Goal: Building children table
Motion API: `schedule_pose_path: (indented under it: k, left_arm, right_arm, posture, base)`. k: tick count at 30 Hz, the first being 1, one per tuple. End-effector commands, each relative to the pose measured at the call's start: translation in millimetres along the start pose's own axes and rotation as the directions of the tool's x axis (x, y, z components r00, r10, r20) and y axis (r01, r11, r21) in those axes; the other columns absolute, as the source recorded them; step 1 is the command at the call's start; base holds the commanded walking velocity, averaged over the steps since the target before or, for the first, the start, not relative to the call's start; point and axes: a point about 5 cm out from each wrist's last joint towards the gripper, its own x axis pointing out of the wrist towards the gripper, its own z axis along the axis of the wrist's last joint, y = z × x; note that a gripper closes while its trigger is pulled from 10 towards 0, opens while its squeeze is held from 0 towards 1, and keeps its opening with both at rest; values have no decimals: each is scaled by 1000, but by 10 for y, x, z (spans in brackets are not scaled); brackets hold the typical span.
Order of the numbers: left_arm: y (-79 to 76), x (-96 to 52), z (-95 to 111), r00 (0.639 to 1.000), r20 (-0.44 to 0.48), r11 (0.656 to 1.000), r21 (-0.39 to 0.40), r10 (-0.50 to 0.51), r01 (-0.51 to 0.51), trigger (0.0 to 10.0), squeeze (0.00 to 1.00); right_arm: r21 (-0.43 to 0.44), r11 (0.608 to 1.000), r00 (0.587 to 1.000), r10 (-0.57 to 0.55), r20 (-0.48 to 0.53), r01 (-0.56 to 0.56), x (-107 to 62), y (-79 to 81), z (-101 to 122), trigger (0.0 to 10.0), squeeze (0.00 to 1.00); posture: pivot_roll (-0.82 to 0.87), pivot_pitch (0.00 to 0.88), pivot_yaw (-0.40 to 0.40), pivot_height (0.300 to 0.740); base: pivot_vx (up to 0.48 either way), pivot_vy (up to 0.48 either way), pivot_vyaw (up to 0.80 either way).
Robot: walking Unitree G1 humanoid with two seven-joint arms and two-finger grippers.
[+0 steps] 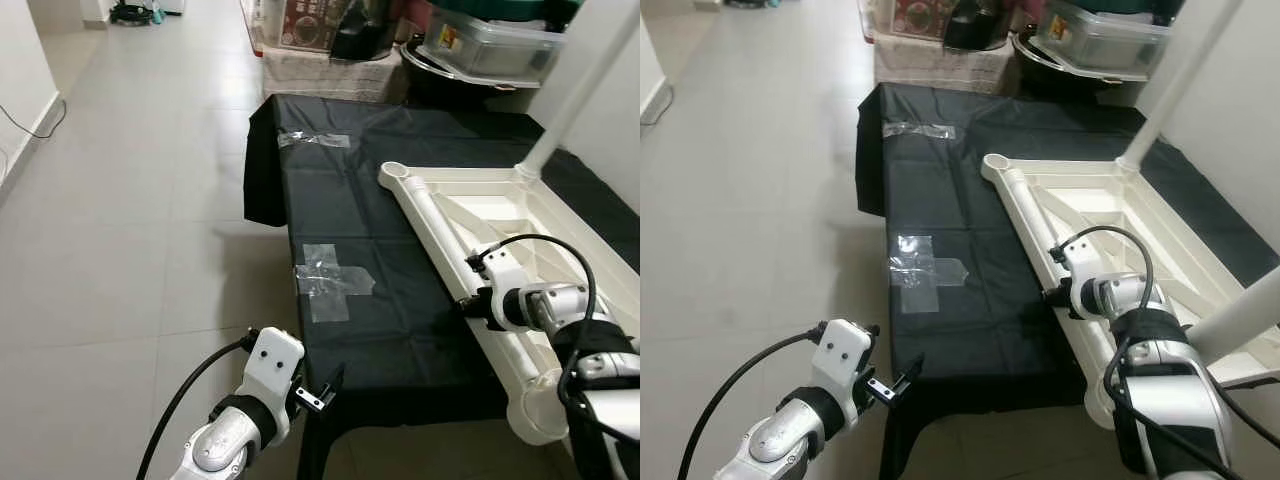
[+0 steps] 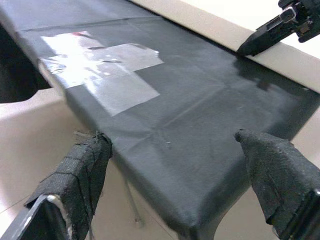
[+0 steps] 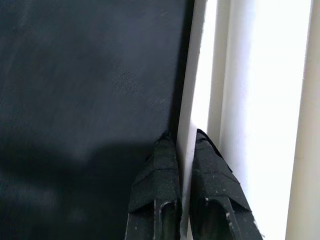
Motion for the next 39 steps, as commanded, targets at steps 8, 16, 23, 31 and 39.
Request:
schedule_pose_path:
  k: [8, 16, 23, 31, 39]
  left_arm:
    - [-7, 36, -58, 1000, -12, 1000, 6, -9, 9, 10000, 0]
    - [21, 70, -64, 1000, -10, 1000, 13, -5, 5, 10000, 0]
    - [36, 86, -65, 1000, -6, 1000, 17, 1, -1, 10000, 0]
    - [56, 115, -71, 1000, -2, 1000, 23, 9, -9, 10000, 0]
    - [64, 123, -72, 1000, 0, 1000, 25, 14, -14, 10000, 0]
  right_arm:
    - [-443, 807, 903, 241, -356, -390, -113, 73, -379, 0, 0]
    - [-692, 637, 875, -58, -481, -339, -374, -282, -304, 0, 0]
    - [-835, 508, 842, -341, -418, -209, -530, -536, -231, 5451, 0]
    - [-780, 614, 914, -235, -331, -124, -421, -453, -137, 10000, 1000]
    - [-760, 637, 945, -156, -286, -125, -457, -402, 48, 10000, 0]
  posture:
    - [49, 73, -158, 740]
    - [47, 69, -151, 740]
    - [47, 64, -149, 740]
    - [51, 61, -145, 740]
    - [48, 60, -145, 740]
  base:
    - [0, 0, 0]
    - [0, 0, 0]
    - [0, 0, 0]
    - [0, 0, 0]
    - [0, 0, 0]
